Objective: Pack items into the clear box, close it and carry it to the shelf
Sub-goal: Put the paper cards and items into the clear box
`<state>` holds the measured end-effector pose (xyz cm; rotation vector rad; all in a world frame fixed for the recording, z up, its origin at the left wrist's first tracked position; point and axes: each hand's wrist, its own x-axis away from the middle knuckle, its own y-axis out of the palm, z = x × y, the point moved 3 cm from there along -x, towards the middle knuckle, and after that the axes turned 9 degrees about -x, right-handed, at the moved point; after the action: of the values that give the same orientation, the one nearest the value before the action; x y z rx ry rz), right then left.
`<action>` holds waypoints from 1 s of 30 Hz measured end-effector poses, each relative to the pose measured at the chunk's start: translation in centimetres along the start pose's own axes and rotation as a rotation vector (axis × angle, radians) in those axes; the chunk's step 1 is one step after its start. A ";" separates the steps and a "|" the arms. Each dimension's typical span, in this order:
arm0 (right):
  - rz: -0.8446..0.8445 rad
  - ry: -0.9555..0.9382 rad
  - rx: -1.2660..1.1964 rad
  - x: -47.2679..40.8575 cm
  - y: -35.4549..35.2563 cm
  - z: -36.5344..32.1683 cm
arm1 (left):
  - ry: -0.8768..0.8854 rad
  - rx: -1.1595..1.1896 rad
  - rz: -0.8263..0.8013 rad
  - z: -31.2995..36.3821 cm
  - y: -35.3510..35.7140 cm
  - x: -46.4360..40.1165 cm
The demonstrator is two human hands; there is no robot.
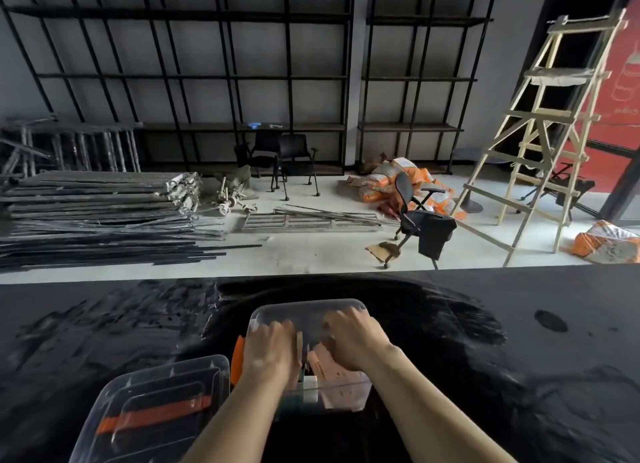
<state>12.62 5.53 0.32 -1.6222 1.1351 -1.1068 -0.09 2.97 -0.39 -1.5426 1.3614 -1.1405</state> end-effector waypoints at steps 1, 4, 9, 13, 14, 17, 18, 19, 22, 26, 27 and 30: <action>-0.136 0.079 0.061 -0.3 0.6 0.0 | -0.003 -0.019 -0.035 0.1 0.3 0.0; -0.193 0.041 0.013 -0.3 1.0 0.2 | -0.048 0.003 -0.053 0.3 0.9 -0.6; -0.151 0.004 -0.094 -0.2 1.1 0.5 | -0.093 0.199 0.069 -0.2 0.2 -1.2; -0.112 0.015 -0.368 -1.1 0.5 1.0 | -0.165 0.584 0.119 -1.5 -1.8 -1.0; -0.090 0.044 -0.553 -1.2 0.2 1.2 | -0.178 0.710 0.095 -1.7 -1.8 -1.4; -0.083 0.081 -0.994 -0.7 -1.1 1.7 | -0.181 1.114 0.099 -1.3 -2.0 -2.1; -0.047 0.077 -1.099 -0.7 -1.4 2.0 | -0.165 1.174 0.106 -1.0 -2.1 -2.3; 0.019 0.067 -1.167 -0.3 -2.0 2.4 | -0.151 1.210 0.105 -0.6 -2.0 -2.4; 0.243 0.182 -1.321 -0.7 -2.5 5.1 | -0.055 1.155 -0.033 1.2 -0.6 -2.9; 0.344 0.309 -1.303 -1.2 -2.1 7.7 | 0.237 0.448 -0.044 4.2 1.1 -3.2; 0.337 0.312 -1.288 -1.1 -1.9 7.9 | 0.267 0.291 -0.019 4.8 1.5 -3.2; 0.316 0.295 -1.254 -1.1 -1.1 7.8 | 0.267 0.018 -0.060 5.8 3.0 -3.3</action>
<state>20.07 7.97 -0.80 -2.0316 2.4772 -0.3590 4.41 5.76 -5.43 -1.4663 1.4805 -1.4327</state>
